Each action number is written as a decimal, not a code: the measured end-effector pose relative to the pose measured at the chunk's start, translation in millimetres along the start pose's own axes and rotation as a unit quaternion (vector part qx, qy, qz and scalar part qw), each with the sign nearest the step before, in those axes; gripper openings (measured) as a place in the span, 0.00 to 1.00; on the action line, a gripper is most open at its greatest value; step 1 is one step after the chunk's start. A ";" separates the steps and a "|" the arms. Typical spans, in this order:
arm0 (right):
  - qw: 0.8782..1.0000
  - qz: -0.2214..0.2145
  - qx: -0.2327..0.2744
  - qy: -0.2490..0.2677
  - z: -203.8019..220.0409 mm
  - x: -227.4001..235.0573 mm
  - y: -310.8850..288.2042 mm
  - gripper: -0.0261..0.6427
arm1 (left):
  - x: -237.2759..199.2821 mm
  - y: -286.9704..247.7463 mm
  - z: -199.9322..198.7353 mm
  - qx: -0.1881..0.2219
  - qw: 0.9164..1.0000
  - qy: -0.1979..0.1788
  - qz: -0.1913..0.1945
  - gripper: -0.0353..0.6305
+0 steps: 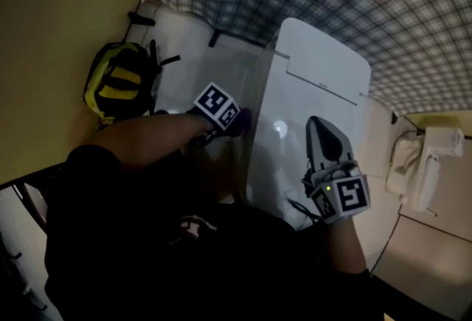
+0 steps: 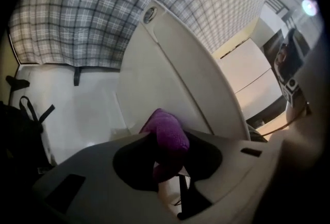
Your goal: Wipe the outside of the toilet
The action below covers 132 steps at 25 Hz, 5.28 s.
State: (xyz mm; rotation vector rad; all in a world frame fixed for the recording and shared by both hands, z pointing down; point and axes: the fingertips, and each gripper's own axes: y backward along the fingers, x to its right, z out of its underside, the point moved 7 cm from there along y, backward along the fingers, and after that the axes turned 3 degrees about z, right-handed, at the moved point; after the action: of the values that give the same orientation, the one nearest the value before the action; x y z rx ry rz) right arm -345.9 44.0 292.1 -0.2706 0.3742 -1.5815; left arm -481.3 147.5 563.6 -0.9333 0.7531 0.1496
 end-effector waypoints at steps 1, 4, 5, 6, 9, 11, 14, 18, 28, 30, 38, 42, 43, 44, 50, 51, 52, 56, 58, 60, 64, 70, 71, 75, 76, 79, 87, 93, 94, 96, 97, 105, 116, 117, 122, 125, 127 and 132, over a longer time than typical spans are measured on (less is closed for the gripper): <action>1.000 0.000 -0.002 0.001 2.3 -3.1 5.6 0.03 | 4.3 -5.4 0.7 0.009 1.000 -0.001 0.001 0.20; 1.000 0.007 0.003 0.003 2.1 -6.3 18.4 0.03 | -1.7 -33.6 -4.7 0.023 0.999 0.000 -0.027 0.19; 1.000 0.011 0.003 0.004 1.4 -5.7 21.8 0.03 | -10.8 -43.8 -5.6 0.026 0.999 0.003 -0.043 0.19; 1.000 0.014 -0.002 0.006 2.7 -4.6 25.1 0.03 | -21.7 -53.4 -5.9 0.033 0.998 0.005 -0.056 0.19; 1.000 0.014 -0.012 0.009 7.0 -2.9 26.2 0.03 | -51.0 -76.5 -2.9 0.057 0.994 0.001 -0.096 0.19; 1.000 0.011 -0.011 0.009 8.0 -4.1 20.0 0.03 | -64.3 -87.8 5.5 0.046 0.992 -0.005 -0.114 0.19; 1.000 -0.004 -0.022 0.013 13.3 -6.2 14.8 0.03 | -74.6 -94.4 27.7 -0.020 0.989 -0.039 -0.144 0.20; 1.000 -0.021 -0.001 0.019 3.3 -11.0 19.0 0.03 | -51.5 -93.5 45.2 -0.054 0.989 -0.070 -0.122 0.20; 0.996 -0.070 0.055 0.006 4.1 -37.6 86.3 0.03 | 63.8 -7.0 71.8 0.030 0.999 -0.007 -0.010 0.20; 0.996 -0.063 0.057 0.008 7.4 -41.0 101.1 0.03 | 66.4 -18.4 76.7 0.036 0.999 -0.001 -0.022 0.20; 0.998 -0.017 0.052 0.005 13.6 -35.8 135.6 0.03 | 15.4 -67.3 79.6 0.025 0.994 0.001 -0.104 0.19; 0.999 -0.006 0.053 -0.003 14.1 -30.1 137.6 0.03 | 10.4 -71.8 75.7 0.006 0.994 -0.034 -0.108 0.20; 0.999 -0.005 0.054 -0.003 14.0 -28.9 138.4 0.03 | 10.8 -71.7 78.7 -0.002 0.993 -0.037 -0.108 0.20; 0.998 -0.004 0.055 -0.003 13.8 -27.4 139.3 0.03 | 12.2 -72.1 83.2 -0.012 0.994 -0.037 -0.107 0.20; 0.998 -0.011 0.065 -0.013 15.8 -24.3 147.8 0.03 | 38.0 -75.3 113.9 -0.041 0.995 -0.039 -0.082 0.20; 0.998 -0.014 0.067 -0.015 16.8 -25.7 149.9 0.03 | 43.7 -73.7 118.8 -0.039 0.996 -0.036 -0.074 0.20; 0.997 -0.016 0.070 -0.016 17.6 -27.6 151.9 0.03 | 49.8 -70.7 123.3 -0.036 0.997 -0.033 -0.065 0.20; 0.996 -0.021 0.083 -0.013 19.4 -37.8 161.9 0.03 | 80.7 -53.8 145.1 -0.016 0.999 -0.005 -0.029 0.20; 0.995 -0.019 0.097 -0.009 17.7 -44.0 168.2 0.03 | 97.6 -47.4 158.5 -0.003 1.000 0.009 -0.014 0.20; 0.994 -0.019 0.105 -0.007 18.9 -51.6 175.5 0.03 | 110.8 -42.9 170.7 0.011 1.000 0.023 -0.004 0.20; 0.994 -0.017 0.107 -0.005 26.0 -68.2 195.6 0.03 | 119.8 -45.8 181.4 0.049 0.997 0.060 -0.016 0.20; 0.995 0.009 0.103 0.003 32.8 -74.4 231.7 0.03 | 101.4 -69.5 191.1 0.075 0.991 0.073 -0.082 0.19; 0.994 0.016 0.105 0.002 34.0 -73.4 237.8 0.03 | 94.8 -75.7 192.7 0.073 0.990 0.069 -0.098 0.19; 0.994 0.037 0.107 0.005 41.9 -70.4 260.1 0.03 | 76.4 -97.6 207.7 0.060 0.984 0.075 -0.152 0.19; 0.994 0.041 0.104 0.001 45.7 -68.1 266.0 0.03 | 78.1 -101.6 212.8 0.053 0.984 0.075 -0.153 0.19; 0.995 0.044 0.092 -0.016 63.1 -61.7 283.5 0.03 | 104.7 -107.8 225.0 0.033 0.988 0.081 -0.130 0.19; 0.990 0.044 0.127 -0.030 75.0 -78.2 322.1 0.03 | 194.4 -86.7 251.8 0.055 0.992 0.096 -0.052 0.19; 0.989 0.053 0.130 -0.037 94.8 -84.0 357.5 0.03 | 228.3 -105.3 262.5 0.110 0.984 0.137 -0.026 0.19; 0.990 0.056 0.127 -0.038 99.4 -84.6 362.2 0.03 | 225.0 -113.2 265.0 0.115 0.982 0.144 -0.033 0.19; 0.991 0.063 0.117 -0.036 106.5 -84.4 371.0 0.03 | 216.3 -129.7 269.1 0.115 0.981 0.145 -0.050 0.19; 0.991 0.069 0.114 -0.035 108.6 -83.5 375.8 0.03 | 211.5 -138.4 271.2 0.108 0.982 0.142 -0.061 0.19; 0.983 0.139 0.113 -0.039 120.8 -48.4 424.0 0.03 | 171.9 -197.8 288.9 0.004 0.984 0.075 -0.159 0.20; 0.977 0.151 0.135 -0.070 163.0 -1.8 451.3 0.03 | 289.2 -215.4 292.9 -0.192 0.912 -0.336 -0.135 0.19; 0.976 0.154 0.139 -0.060 165.2 -1.8 454.4 0.03 | 304.2 -211.4 284.3 -0.191 0.884 -0.398 -0.153 0.19; 0.973 0.181 0.140 -0.034 186.3 -1.7 483.1 0.03 | 366.4 -207.6 258.3 -0.193 0.783 -0.561 -0.186 0.19; 0.968 0.199 0.148 -0.049 202.7 2.4 506.9 0.03 | 383.5 -216.6 255.3 -0.236 0.733 -0.604 -0.206 0.19; 0.965 0.209 0.149 -0.051 211.5 2.5 522.1 0.03 | 388.7 -227.6 260.7 -0.284 0.676 -0.642 -0.225 0.19; 0.958 0.237 0.153 -0.051 226.2 7.5 555.6 0.03 | 384.6 -259.6 264.5 -0.410 0.458 -0.738 -0.279 0.19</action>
State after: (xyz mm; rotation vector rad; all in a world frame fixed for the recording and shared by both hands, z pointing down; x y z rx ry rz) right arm 252.8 8.7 277.3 -0.0160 0.0974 -1.1245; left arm 51.6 119.7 586.6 -1.4296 -1.4559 0.6634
